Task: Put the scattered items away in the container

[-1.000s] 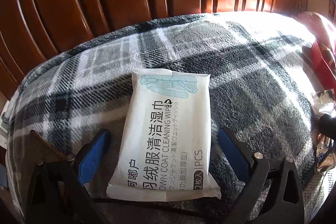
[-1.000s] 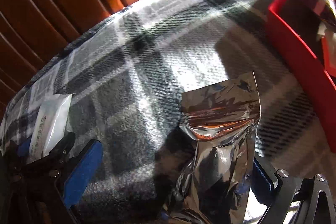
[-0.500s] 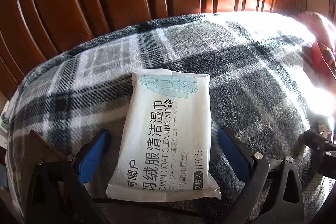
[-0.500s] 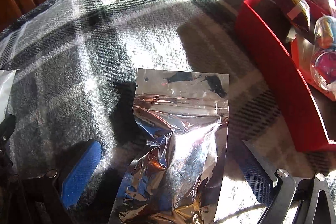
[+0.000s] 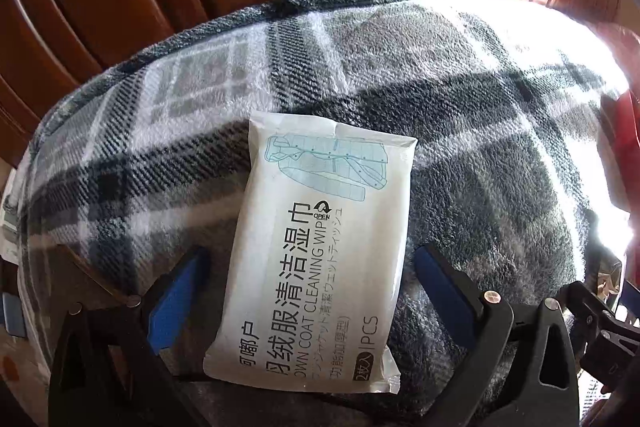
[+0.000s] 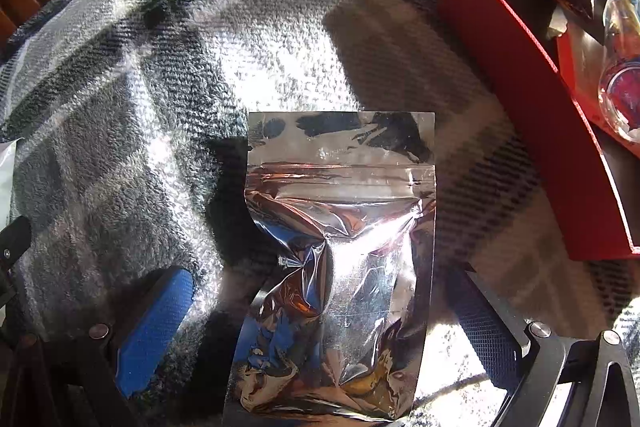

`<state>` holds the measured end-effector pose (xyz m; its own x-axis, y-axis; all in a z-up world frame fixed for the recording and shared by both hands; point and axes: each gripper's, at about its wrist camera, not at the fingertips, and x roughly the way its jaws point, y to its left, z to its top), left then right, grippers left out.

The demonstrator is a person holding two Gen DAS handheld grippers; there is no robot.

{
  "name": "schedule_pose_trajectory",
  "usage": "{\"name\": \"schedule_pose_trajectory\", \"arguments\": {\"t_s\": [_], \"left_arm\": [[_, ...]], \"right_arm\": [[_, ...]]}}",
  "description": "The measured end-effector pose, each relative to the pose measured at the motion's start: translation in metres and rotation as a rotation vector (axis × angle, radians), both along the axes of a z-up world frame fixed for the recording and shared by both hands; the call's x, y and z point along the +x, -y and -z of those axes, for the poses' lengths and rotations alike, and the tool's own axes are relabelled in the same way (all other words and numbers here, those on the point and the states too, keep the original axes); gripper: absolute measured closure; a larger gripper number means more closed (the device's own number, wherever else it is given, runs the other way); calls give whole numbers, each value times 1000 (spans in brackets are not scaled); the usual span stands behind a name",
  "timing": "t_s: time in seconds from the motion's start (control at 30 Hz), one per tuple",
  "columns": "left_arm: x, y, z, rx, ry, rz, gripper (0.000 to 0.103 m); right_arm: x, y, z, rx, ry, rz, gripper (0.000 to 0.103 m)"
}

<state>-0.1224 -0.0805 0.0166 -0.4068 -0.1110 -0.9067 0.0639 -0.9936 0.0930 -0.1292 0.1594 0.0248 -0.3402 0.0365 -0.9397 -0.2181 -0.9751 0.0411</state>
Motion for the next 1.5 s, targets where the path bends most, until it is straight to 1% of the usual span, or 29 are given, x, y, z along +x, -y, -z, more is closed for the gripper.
{"name": "schedule_pose_trajectory", "arguments": {"t_s": [0.07, 0.17, 0.2, 0.23, 0.27, 0.3, 0.33, 0.37, 0.4, 0.43, 0.5, 0.53, 0.63, 0.7, 0.77, 0.83, 0.87, 0.9, 0.97, 1.0, 1.1, 1.2, 1.23, 1.27, 1.3, 1.37, 1.4, 1.43, 1.5], "left_arm": [[-8, 1, 0, -4, 11, 28, 0], [-13, 2, 0, -12, 28, 41, 1], [-13, 2, -1, -7, 29, 44, 5], [-11, 2, -3, -5, 26, 48, 11], [-9, 1, -4, -8, 20, 52, 15], [-7, 0, -7, -16, 15, 58, 26], [-5, -1, -9, -22, 12, 71, 40], [-3, -3, -10, -27, 17, 85, 40], [-2, -3, -10, -30, 24, 91, 41], [0, -3, -10, -30, 28, 91, 42], [2, 0, -12, -13, 41, 86, 43], [3, 1, -14, 12, 53, 83, 44], [7, 1, -21, 130, 95, 89, 44], [8, -7, -30, 177, 100, 105, 44], [6, -22, -44, 199, 85, 142, 44], [-1, -46, -62, 232, 59, 197, 44], [-2, -61, -72, 255, 46, 227, 44], [-2, -83, -81, 280, 34, 259, 44], [-2, -129, -100, 339, 19, 321, 44], [-10, -157, -105, 374, 18, 352, 44], [-22, -237, -119, 479, 40, 437, 44], [-39, -290, -124, 536, 80, 494, 42], [-47, -305, -121, 558, 103, 502, 42], [-55, -315, -116, 581, 127, 493, 41], [-63, -323, -109, 599, 149, 473, 39], [-77, -332, -97, 617, 178, 431, 38], [-82, -333, -91, 614, 184, 409, 38], [-84, -327, -89, 613, 175, 392, 38], [-81, -309, -95, 604, 119, 365, 38]], "right_arm": [[2, 0, 0, 13, -17, 2, 0], [2, 1, -1, 31, -27, 7, 0], [1, 0, -1, 29, -21, 7, 0], [0, -2, -1, 23, -15, 8, 0], [-1, -3, -2, 18, -14, 10, 2], [-1, -4, -3, 17, -12, 12, 3], [-1, -5, -5, 18, -10, 10, 9], [0, -5, -8, 19, -12, 4, 13], [1, -4, -11, 19, -17, -4, 26], [2, -3, -15, 21, -22, -15, 43], [5, 0, -19, 24, -21, -40, 50], [6, 0, -20, 29, -21, -48, 53], [12, -4, -30, 29, -32, -47, 58], [19, -13, -47, 25, -83, -18, 59], [28, -21, -70, 27, -154, 30, 59], [37, -45, -88, 48, -217, 96, 59], [42, -48, -97, 67, -240, 135, 59], [33, -50, -105, 89, -261, 177, 59], [35, -78, -122, 124, -294, 261, 59], [36, -94, -129, 125, -313, 301, 59], [44, -147, -142, 74, -361, 409, 59], [43, -191, -142, 72, -370, 497, 56], [44, -204, -140, 79, -367, 520, 49], [44, -215, -136, 70, -363, 535, 44], [42, -225, -131, 43, -367, 543, 40], [44, -240, -120, -56, -382, 542, 39], [46, -246, -116, -107, -381, 561, 39], [50, -248, -114, -141, -383, 590, 39], [56, -246, -116, -167, -414, 619, 39]]}}
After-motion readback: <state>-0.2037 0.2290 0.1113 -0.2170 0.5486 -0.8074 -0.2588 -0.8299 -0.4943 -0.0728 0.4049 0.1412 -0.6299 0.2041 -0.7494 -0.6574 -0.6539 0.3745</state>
